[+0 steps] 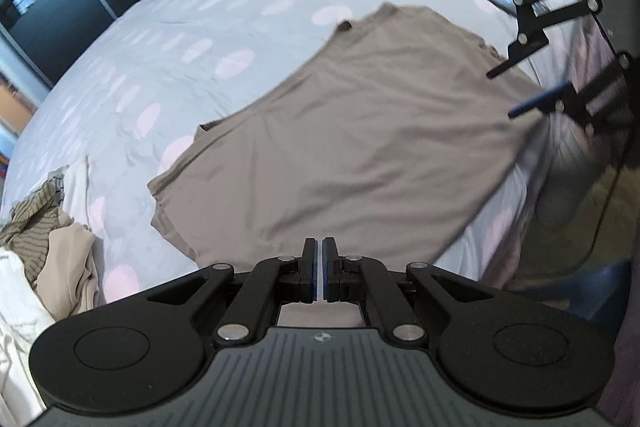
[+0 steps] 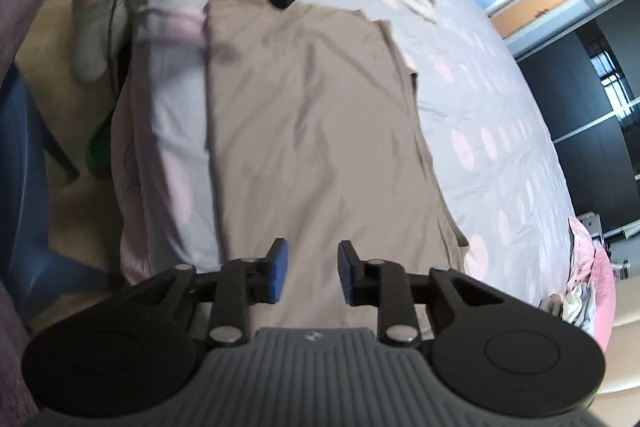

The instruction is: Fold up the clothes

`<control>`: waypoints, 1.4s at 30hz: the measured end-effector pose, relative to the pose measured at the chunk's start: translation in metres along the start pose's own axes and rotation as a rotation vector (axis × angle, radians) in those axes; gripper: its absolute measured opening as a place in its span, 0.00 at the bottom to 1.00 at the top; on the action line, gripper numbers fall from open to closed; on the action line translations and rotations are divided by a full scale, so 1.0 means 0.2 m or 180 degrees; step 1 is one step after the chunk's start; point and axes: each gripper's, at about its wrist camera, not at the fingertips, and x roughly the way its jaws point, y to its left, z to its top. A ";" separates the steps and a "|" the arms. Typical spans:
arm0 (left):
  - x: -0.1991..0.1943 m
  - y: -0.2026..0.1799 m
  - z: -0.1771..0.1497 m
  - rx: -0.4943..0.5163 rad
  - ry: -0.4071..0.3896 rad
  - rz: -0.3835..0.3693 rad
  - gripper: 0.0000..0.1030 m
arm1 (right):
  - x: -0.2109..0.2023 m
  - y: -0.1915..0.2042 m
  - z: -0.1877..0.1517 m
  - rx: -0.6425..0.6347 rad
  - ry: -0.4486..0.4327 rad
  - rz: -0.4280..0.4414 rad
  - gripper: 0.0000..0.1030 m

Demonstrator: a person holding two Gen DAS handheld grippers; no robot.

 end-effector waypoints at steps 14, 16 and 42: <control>-0.02 0.00 0.10 -0.0305 -0.0045 0.0161 0.00 | 0.03 -0.16 0.01 0.0957 0.0063 -0.0266 0.31; 0.00 0.02 0.13 -0.0404 0.0016 0.0196 0.00 | 0.07 -0.17 0.02 0.1043 0.0101 -0.0266 0.31; 0.36 0.46 0.21 -0.1618 0.0309 0.0252 0.11 | 0.45 -0.83 -0.47 0.3804 0.0424 -0.0325 0.53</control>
